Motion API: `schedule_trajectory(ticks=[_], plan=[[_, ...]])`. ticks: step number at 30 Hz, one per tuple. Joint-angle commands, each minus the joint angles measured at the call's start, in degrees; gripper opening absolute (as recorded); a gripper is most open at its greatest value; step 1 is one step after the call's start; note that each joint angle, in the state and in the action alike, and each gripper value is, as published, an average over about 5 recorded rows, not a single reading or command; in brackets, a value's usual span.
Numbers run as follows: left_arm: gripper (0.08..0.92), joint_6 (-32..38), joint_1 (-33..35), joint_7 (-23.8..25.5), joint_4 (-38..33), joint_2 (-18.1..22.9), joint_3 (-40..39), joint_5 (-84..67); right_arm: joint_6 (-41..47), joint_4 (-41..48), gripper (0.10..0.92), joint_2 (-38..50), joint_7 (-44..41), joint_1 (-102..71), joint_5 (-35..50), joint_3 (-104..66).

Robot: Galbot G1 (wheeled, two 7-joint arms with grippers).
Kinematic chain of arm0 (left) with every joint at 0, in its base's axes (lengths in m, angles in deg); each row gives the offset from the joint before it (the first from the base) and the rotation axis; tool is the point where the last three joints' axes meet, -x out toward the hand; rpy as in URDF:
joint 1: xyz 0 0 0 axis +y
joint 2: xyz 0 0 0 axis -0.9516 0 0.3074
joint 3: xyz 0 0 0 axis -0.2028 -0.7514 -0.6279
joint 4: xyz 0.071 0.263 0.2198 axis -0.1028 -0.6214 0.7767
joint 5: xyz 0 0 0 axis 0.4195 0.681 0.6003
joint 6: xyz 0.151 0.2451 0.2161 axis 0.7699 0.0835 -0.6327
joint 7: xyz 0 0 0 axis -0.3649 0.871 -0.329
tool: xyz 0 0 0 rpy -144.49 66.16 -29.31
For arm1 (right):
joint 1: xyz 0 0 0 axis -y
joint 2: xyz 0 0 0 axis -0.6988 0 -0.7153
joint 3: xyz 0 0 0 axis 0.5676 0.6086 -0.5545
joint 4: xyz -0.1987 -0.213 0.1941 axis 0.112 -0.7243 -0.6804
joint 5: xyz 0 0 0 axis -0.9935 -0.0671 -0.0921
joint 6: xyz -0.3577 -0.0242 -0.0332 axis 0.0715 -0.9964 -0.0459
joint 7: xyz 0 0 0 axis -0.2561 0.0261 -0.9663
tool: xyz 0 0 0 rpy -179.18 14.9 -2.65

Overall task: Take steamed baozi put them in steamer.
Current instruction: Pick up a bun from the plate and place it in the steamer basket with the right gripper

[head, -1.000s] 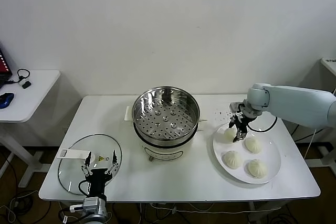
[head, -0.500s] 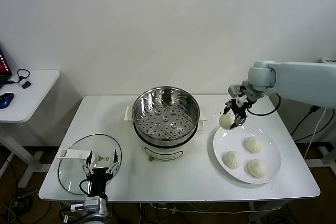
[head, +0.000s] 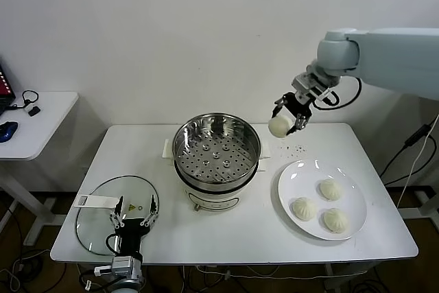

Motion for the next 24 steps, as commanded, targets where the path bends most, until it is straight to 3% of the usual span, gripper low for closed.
schedule_trajectory(ticks=[1,7,13,24], plan=[[0.823,0.1,-0.1,0.0,0.3,2.8,0.0,0.1,-18.2,4.5,0.638,-7.3,1.5,0.2,-6.0,-1.8],[0.823,0.1,-0.3,0.0,0.6,2.8,0.0,0.0,-25.6,10.4,0.621,-13.6,3.2,-6.2,-15.8,-5.8],[0.823,0.3,-0.4,-0.1,0.8,2.8,0.2,-0.2,-26.2,18.4,0.619,-19.2,3.8,-12.1,-23.0,-9.0],[0.823,0.5,-0.6,-0.2,1.1,2.8,0.4,-0.5,-26.2,32.7,0.619,-26.3,4.7,-24.0,-27.0,-13.7]])
